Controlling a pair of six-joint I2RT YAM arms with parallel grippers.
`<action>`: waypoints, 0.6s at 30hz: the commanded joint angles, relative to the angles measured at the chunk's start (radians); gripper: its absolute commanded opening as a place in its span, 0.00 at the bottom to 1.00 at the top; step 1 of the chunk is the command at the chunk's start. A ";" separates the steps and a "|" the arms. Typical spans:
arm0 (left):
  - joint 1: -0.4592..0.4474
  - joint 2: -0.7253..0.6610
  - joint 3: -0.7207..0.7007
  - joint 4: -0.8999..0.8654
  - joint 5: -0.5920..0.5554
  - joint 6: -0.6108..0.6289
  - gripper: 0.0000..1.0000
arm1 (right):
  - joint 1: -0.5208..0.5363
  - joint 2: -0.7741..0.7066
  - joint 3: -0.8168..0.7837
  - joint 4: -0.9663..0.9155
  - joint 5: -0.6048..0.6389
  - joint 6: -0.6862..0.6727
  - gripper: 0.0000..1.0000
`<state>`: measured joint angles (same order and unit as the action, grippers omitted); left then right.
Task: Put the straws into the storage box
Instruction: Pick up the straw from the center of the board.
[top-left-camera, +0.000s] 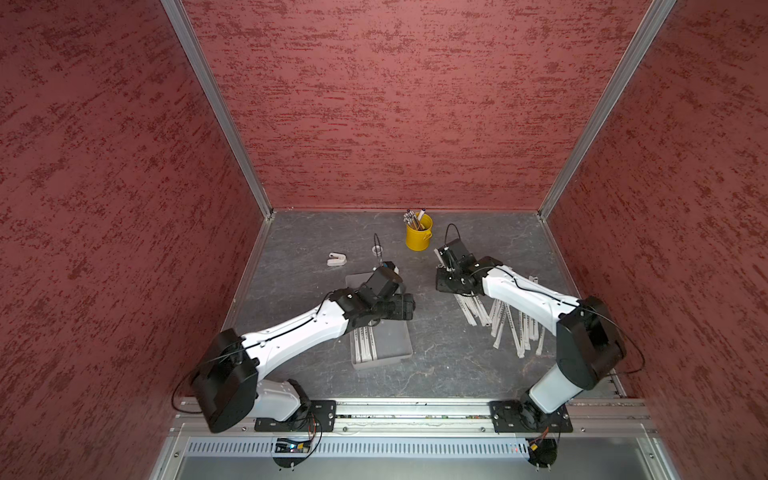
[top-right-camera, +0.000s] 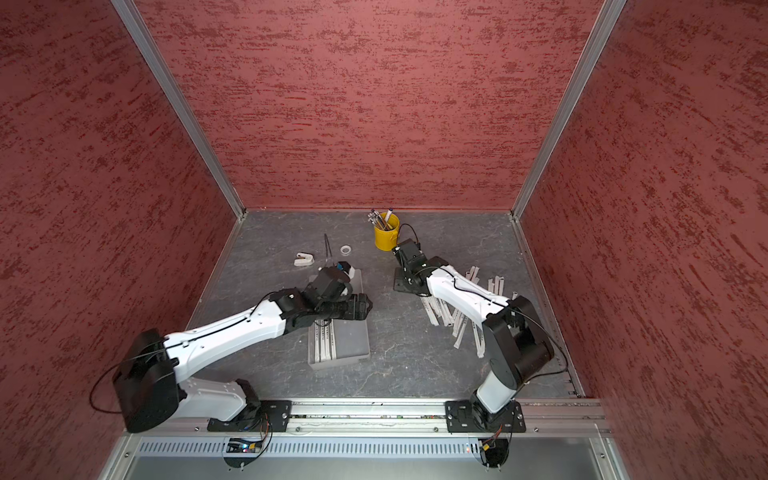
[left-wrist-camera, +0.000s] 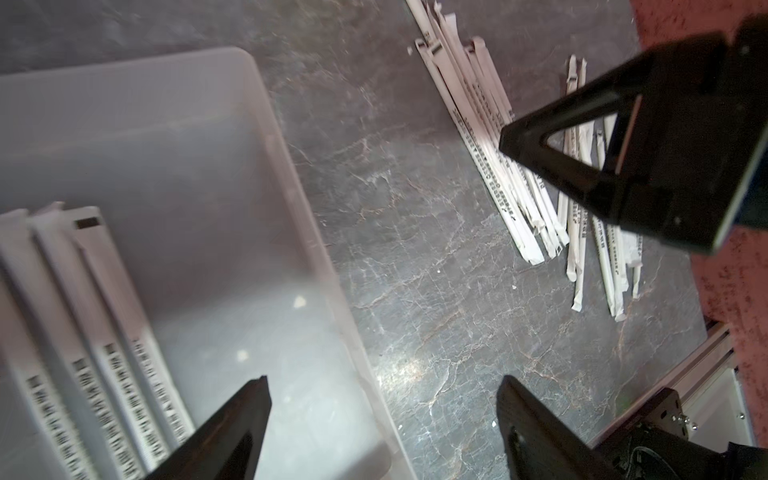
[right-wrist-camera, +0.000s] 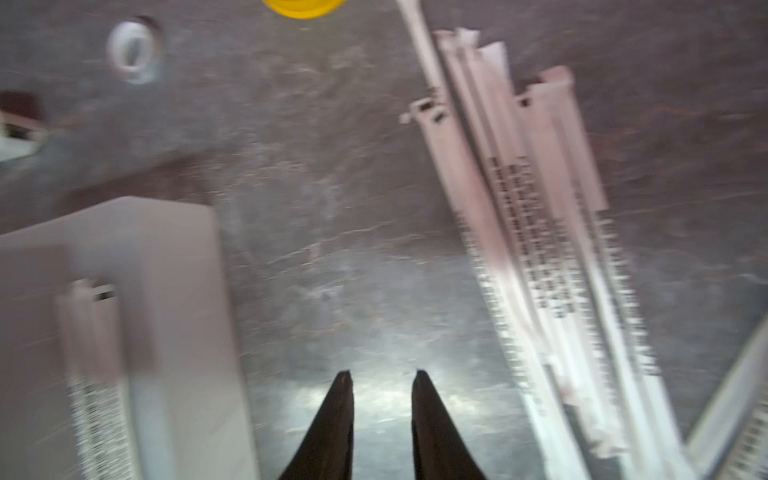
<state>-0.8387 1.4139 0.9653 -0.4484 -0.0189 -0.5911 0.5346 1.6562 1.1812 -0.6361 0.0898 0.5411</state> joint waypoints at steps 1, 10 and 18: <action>-0.036 0.068 0.072 0.011 -0.008 0.020 0.89 | -0.034 0.049 0.006 -0.076 0.064 -0.123 0.29; -0.033 0.096 0.066 0.018 0.008 0.014 0.89 | -0.056 0.174 0.036 -0.029 0.097 -0.155 0.29; -0.002 0.058 0.021 0.037 0.019 0.005 0.89 | -0.034 0.228 0.038 -0.017 0.078 -0.125 0.30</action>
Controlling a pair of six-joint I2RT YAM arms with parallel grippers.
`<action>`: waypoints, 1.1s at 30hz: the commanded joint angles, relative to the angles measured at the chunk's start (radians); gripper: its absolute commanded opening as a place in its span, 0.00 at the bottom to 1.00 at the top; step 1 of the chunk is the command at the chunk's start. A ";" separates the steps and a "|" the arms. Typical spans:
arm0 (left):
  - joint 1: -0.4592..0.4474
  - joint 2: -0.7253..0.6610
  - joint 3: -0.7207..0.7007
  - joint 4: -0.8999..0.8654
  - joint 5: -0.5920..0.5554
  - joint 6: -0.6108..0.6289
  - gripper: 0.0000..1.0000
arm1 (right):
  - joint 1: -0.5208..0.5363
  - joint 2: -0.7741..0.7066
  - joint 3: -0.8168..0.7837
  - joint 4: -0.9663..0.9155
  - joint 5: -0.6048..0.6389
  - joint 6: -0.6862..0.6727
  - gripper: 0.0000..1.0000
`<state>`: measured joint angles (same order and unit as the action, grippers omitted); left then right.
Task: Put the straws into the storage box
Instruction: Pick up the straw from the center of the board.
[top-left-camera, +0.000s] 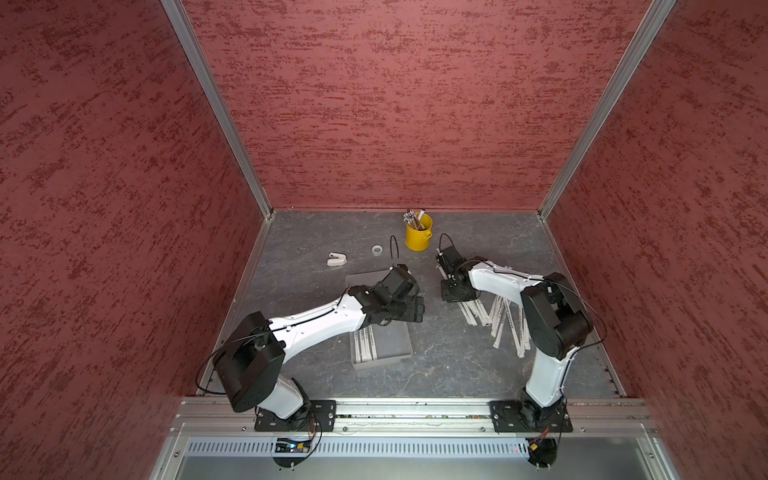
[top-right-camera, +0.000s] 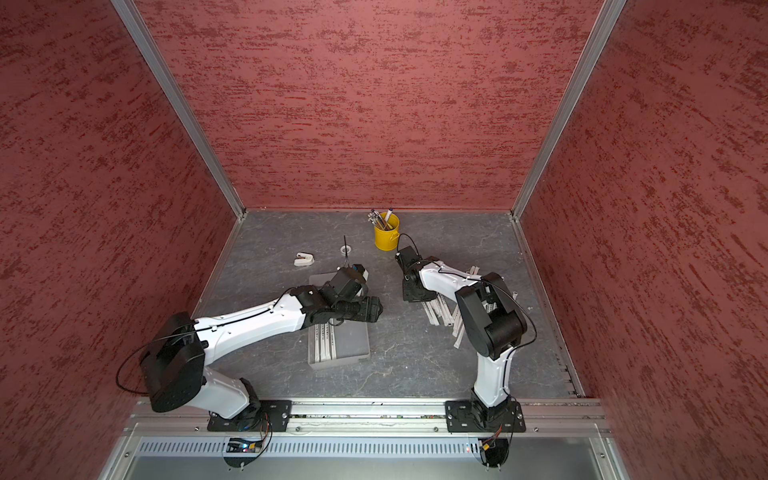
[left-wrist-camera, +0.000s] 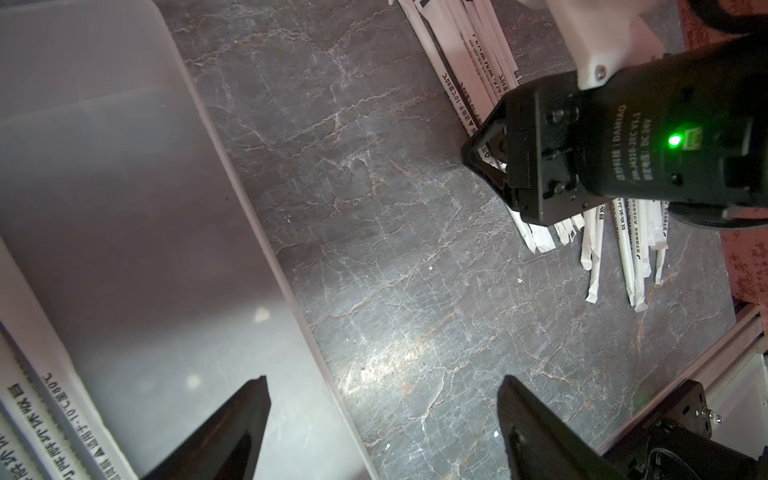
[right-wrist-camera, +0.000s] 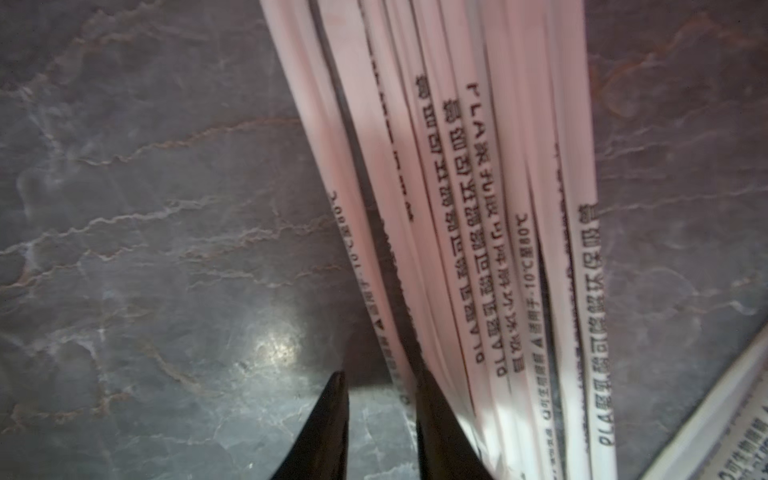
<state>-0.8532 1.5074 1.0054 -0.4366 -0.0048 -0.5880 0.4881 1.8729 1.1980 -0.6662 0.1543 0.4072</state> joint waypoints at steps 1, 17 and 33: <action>0.015 -0.040 -0.025 0.024 0.004 0.002 0.89 | 0.028 0.011 0.017 0.013 -0.002 0.018 0.29; 0.191 -0.236 -0.165 -0.019 0.011 0.017 0.89 | 0.157 0.061 0.113 -0.031 0.024 0.137 0.35; 0.308 -0.365 -0.267 -0.047 0.025 0.027 0.89 | 0.112 0.109 0.193 -0.021 0.075 0.161 0.33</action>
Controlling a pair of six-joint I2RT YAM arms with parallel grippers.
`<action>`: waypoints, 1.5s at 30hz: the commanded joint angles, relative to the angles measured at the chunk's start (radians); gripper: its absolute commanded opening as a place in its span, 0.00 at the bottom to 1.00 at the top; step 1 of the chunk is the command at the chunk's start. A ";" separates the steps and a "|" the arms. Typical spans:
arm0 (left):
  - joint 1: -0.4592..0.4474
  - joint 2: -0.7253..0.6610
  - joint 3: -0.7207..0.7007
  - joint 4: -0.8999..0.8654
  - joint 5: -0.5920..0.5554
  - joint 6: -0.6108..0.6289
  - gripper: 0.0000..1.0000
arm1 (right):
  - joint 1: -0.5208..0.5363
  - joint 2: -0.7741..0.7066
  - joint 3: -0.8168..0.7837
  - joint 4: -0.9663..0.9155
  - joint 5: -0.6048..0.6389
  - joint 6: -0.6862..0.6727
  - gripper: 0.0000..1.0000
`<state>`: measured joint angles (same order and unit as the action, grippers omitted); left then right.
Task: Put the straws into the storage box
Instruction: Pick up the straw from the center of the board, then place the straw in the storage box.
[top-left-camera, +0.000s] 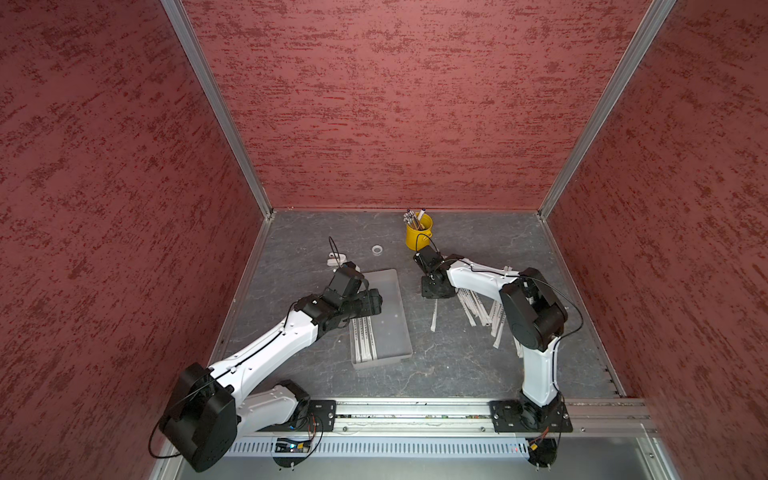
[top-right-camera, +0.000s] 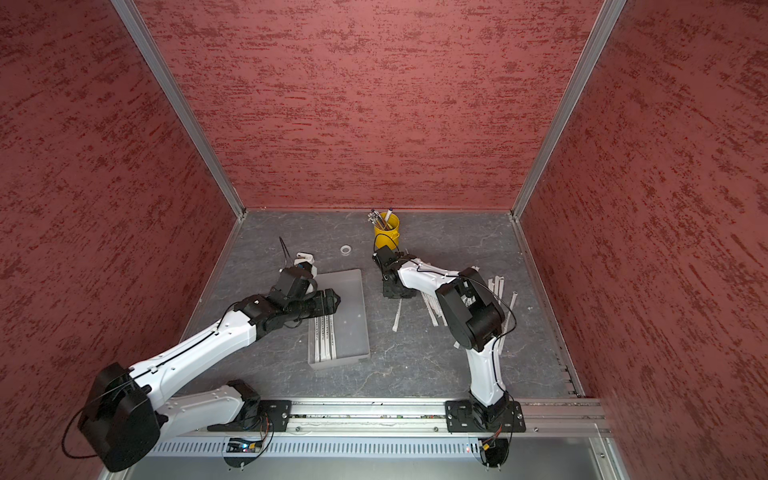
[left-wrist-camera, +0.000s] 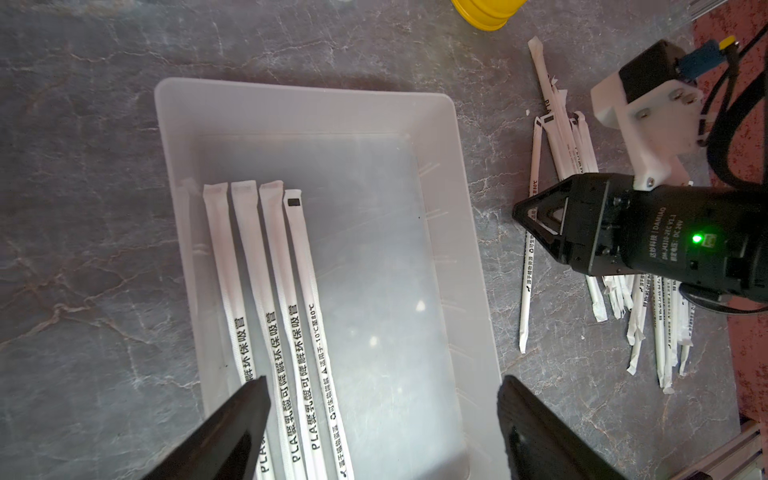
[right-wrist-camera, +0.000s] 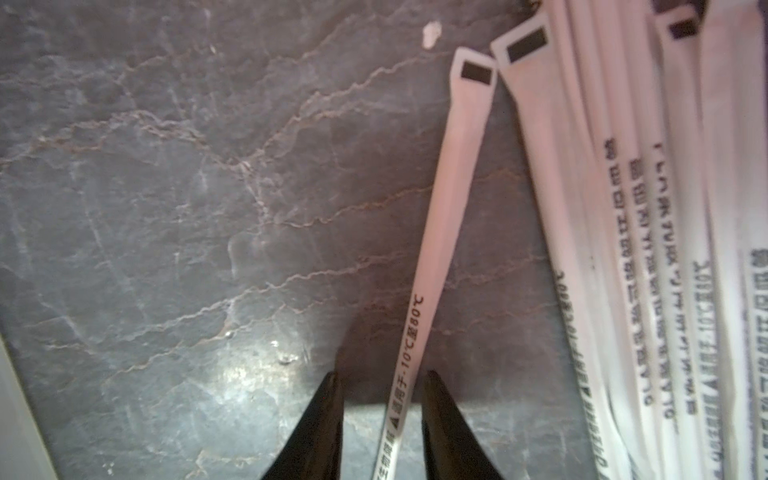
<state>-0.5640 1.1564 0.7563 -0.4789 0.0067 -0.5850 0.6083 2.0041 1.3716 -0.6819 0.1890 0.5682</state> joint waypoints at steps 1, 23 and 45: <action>0.026 -0.015 -0.018 -0.005 0.016 0.026 0.89 | -0.015 -0.016 0.021 -0.005 0.042 -0.003 0.32; 0.161 -0.130 -0.072 -0.066 0.043 0.053 0.89 | 0.096 -0.179 -0.019 -0.044 0.019 0.026 0.06; 0.181 -0.180 -0.154 -0.018 0.071 -0.021 0.88 | 0.385 0.065 0.180 0.161 -0.095 0.244 0.05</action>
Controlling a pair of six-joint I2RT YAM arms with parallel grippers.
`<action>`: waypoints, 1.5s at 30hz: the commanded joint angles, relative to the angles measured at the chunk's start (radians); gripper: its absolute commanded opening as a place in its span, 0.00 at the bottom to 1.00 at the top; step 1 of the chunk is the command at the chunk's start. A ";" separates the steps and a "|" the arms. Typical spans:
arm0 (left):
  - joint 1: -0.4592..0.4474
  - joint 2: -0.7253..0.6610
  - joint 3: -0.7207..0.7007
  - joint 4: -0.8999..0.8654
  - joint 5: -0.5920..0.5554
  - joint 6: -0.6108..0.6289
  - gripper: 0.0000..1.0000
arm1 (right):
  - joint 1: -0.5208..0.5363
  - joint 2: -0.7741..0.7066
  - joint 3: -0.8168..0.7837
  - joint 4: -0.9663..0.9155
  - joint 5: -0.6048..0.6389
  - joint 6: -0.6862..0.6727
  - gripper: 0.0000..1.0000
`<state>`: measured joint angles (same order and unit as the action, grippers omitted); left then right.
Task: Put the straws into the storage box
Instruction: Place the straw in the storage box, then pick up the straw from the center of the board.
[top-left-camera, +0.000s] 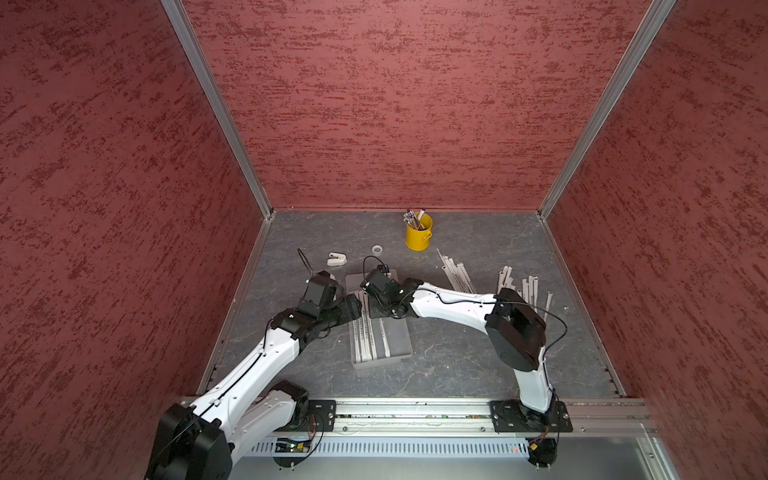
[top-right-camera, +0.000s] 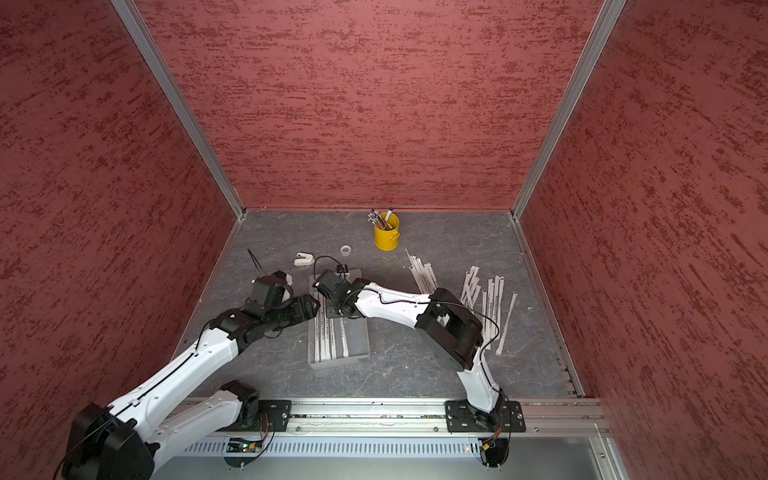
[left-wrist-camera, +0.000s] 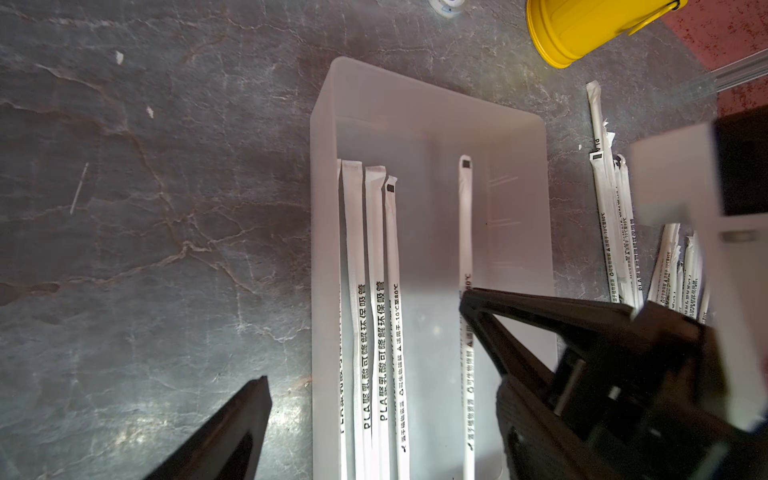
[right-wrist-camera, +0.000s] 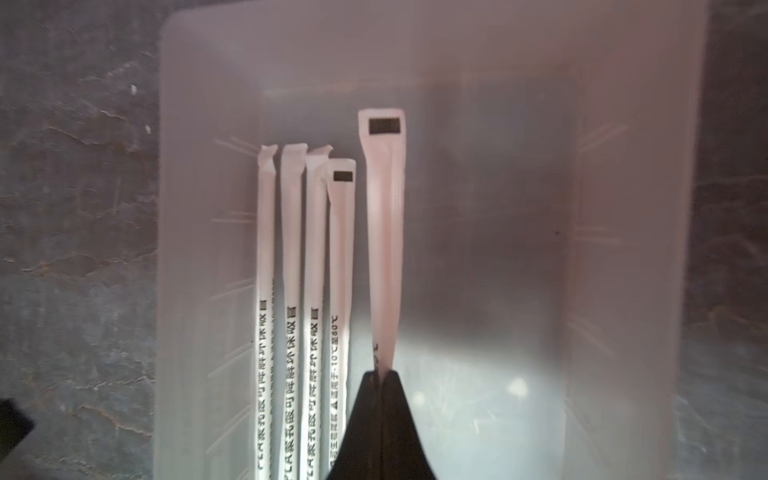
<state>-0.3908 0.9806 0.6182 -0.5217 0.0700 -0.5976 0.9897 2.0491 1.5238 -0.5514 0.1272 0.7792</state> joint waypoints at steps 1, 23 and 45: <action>0.007 -0.002 -0.016 0.028 0.008 -0.011 0.88 | 0.006 0.031 0.028 0.036 -0.040 0.040 0.05; 0.007 0.006 0.012 0.023 0.020 -0.001 0.88 | 0.011 0.077 0.059 0.006 -0.079 0.081 0.16; -0.428 0.429 0.358 0.141 -0.074 0.016 0.90 | -0.468 -0.330 -0.325 -0.128 0.079 -0.340 0.38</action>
<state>-0.7887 1.3540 0.9207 -0.4328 -0.0017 -0.5877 0.5446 1.6848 1.2068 -0.6518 0.1692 0.5385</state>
